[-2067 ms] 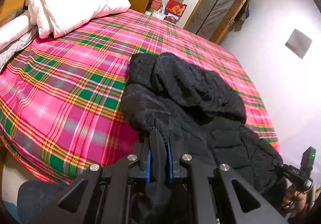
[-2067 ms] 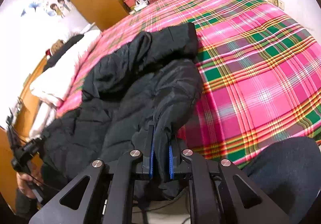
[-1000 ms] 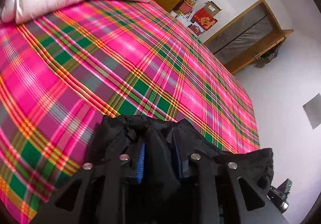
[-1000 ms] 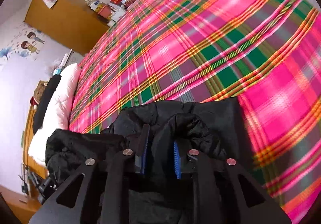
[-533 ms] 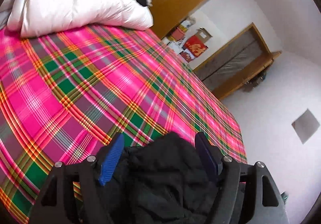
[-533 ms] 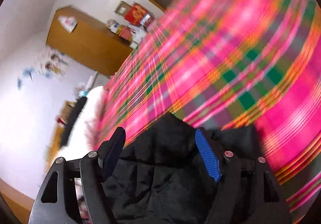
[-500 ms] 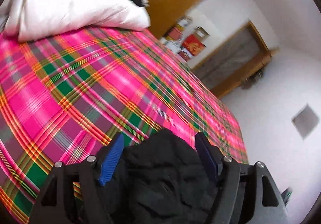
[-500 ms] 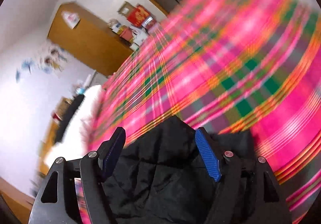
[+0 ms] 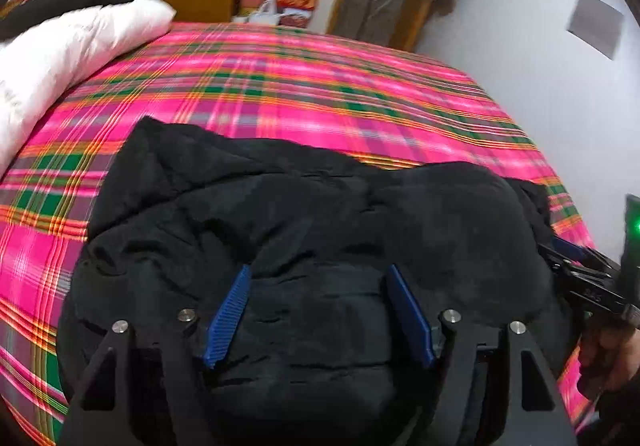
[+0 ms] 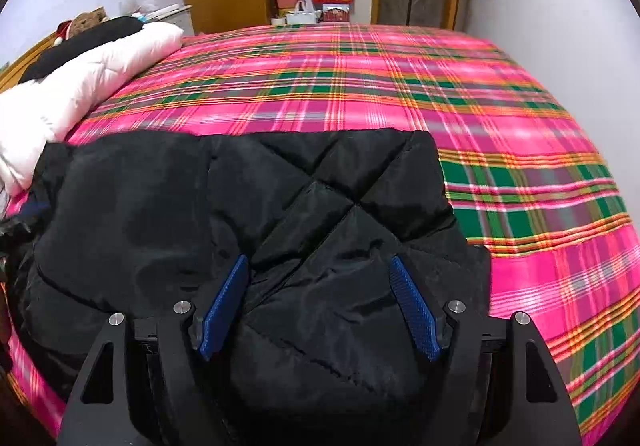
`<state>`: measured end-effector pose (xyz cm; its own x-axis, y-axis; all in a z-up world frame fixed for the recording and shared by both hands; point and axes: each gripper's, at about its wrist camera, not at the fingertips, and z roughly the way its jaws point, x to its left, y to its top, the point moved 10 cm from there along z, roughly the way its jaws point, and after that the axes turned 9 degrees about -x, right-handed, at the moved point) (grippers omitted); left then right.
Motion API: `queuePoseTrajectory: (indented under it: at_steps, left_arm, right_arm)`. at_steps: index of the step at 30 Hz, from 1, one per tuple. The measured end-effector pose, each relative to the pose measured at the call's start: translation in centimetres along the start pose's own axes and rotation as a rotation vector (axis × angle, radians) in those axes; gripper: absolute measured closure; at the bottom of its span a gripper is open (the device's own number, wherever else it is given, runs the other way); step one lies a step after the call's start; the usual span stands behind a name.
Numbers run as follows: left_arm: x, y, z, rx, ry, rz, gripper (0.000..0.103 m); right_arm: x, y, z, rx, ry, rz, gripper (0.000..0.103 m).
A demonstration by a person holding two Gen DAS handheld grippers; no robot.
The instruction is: Fold large clothes
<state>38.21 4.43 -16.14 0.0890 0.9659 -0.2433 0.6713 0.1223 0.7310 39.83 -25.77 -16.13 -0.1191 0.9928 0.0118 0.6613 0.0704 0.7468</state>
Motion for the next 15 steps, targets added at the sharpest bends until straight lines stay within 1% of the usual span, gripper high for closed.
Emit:
queuePoseTrajectory:
  at_steps: [2, 7, 15]
  left_arm:
    - [0.7, 0.3, 0.6, -0.009, 0.023, -0.009, 0.033]
    - [1.0, 0.0, 2.3, -0.036, 0.089, 0.076, 0.033]
    - [1.7, -0.2, 3.5, -0.045, 0.091, 0.067, 0.033]
  right_arm:
    - [-0.2, -0.1, 0.9, 0.013, -0.012, -0.007, 0.030]
    - [-0.7, -0.6, 3.3, 0.064, -0.002, 0.029, 0.030]
    - [-0.8, -1.1, 4.6, 0.054, -0.008, 0.037, 0.030]
